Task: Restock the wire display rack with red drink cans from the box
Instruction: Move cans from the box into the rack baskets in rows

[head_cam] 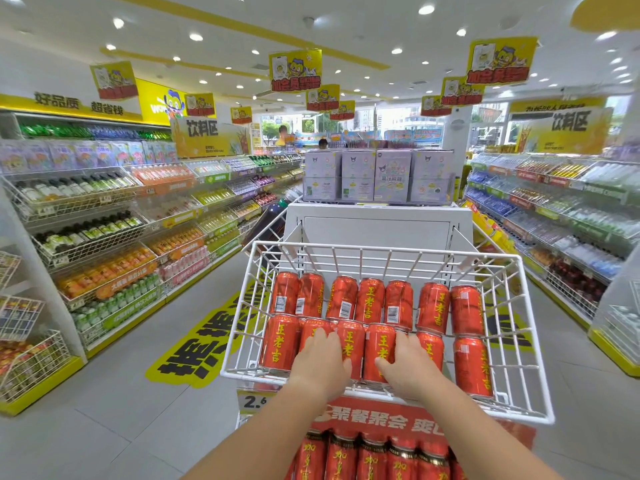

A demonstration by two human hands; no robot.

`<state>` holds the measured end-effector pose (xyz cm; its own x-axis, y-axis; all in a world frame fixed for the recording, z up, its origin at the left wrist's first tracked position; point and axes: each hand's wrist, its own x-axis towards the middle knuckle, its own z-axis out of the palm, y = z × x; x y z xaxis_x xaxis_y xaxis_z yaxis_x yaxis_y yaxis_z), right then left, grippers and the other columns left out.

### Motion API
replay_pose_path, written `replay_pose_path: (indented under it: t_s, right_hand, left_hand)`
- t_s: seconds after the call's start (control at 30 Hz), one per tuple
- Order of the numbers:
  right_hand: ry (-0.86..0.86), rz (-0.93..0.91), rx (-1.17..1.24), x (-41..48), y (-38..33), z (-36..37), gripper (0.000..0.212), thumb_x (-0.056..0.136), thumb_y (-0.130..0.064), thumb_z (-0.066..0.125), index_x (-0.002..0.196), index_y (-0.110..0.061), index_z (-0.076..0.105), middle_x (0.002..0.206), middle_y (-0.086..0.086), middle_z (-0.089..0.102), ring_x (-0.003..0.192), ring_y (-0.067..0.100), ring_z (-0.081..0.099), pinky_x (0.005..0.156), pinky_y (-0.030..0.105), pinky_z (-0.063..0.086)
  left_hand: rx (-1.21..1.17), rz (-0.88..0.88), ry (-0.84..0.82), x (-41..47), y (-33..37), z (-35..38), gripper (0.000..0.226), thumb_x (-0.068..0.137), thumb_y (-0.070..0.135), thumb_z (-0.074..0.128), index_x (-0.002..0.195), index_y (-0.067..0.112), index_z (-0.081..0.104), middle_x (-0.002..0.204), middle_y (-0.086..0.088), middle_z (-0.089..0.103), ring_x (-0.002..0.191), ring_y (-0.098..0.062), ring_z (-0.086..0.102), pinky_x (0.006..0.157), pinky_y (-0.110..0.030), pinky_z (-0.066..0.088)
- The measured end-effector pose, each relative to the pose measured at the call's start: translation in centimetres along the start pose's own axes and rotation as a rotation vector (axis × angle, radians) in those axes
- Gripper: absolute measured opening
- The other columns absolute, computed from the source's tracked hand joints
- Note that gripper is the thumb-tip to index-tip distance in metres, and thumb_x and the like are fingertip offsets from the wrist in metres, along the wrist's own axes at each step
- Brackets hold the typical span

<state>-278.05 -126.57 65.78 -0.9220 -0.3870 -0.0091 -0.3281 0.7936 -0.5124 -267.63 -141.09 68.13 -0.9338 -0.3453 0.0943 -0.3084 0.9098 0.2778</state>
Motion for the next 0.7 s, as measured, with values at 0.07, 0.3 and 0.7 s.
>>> replay_pose_path:
  t_s: [0.07, 0.3, 0.7]
  right_hand:
    - [0.04, -0.04, -0.11, -1.1, -0.3, -0.2, 0.077, 0.094, -0.056, 0.049, 0.155, -0.017, 0.021, 0.154, 0.008, 0.03, 0.139, 0.029, 0.035, 0.112, 0.046, 0.038]
    - [0.114, -0.105, -0.346, -5.7, -2.1, 0.3, 0.084, 0.093, -0.07, 0.032, 0.159, -0.02, 0.016, 0.166, 0.007, 0.015, 0.152, 0.027, 0.013, 0.123, 0.043, 0.016]
    - [0.188, -0.077, -0.538, -16.9, -7.0, 9.3, 0.093, 0.084, -0.069, 0.012, 0.158, -0.013, 0.018, 0.165, 0.014, 0.014, 0.151, 0.035, 0.015, 0.123, 0.045, 0.018]
  left_hand:
    - [0.128, 0.071, 0.021, -0.8, -0.8, -0.3, 0.053, 0.103, 0.047, 0.045, 0.144, 0.014, 0.042, 0.137, -0.009, 0.047, 0.129, -0.029, 0.045, 0.104, -0.041, 0.046]
    - [0.288, 0.186, 0.049, -3.3, -5.3, -0.9, 0.078, 0.096, 0.064, 0.036, 0.156, 0.015, 0.028, 0.156, -0.013, 0.037, 0.143, -0.033, 0.032, 0.118, -0.05, 0.028]
    - [0.309, 0.464, 0.033, -11.1, -15.3, 1.3, 0.096, 0.083, 0.071, 0.01, 0.163, 0.017, 0.008, 0.169, -0.013, 0.013, 0.155, -0.033, 0.011, 0.123, -0.055, 0.013]
